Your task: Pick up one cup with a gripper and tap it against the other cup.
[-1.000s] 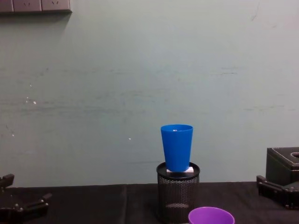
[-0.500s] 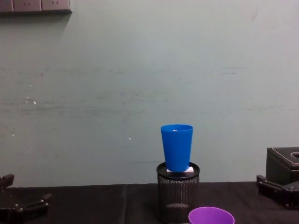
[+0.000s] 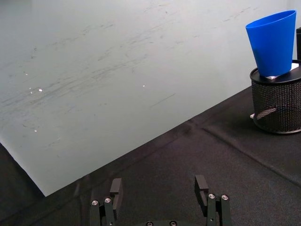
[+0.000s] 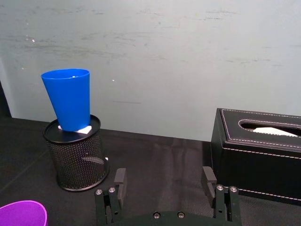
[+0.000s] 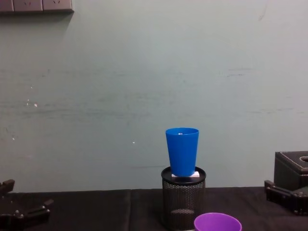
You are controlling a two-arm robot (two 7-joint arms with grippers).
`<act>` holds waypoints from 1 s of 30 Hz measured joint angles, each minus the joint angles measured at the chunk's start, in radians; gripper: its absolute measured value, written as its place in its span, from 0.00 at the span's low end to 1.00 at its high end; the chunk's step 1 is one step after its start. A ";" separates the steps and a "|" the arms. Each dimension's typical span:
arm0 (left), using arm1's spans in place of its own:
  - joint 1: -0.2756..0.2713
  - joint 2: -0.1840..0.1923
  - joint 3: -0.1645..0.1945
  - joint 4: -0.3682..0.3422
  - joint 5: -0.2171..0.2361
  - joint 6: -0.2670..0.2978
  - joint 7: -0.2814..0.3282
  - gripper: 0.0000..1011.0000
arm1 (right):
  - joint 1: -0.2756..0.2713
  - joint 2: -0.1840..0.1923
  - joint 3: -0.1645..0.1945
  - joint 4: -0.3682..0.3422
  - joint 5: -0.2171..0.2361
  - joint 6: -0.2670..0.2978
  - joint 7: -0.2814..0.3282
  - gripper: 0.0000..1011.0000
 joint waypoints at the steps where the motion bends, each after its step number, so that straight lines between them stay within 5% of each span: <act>1: 0.000 0.000 0.000 0.000 0.000 0.000 0.000 0.99 | 0.000 0.000 0.000 0.000 0.000 0.000 0.000 0.99; 30: 0.000 0.000 0.000 0.000 0.000 0.000 0.000 0.99 | 0.000 0.000 0.000 0.000 0.000 0.000 0.000 0.99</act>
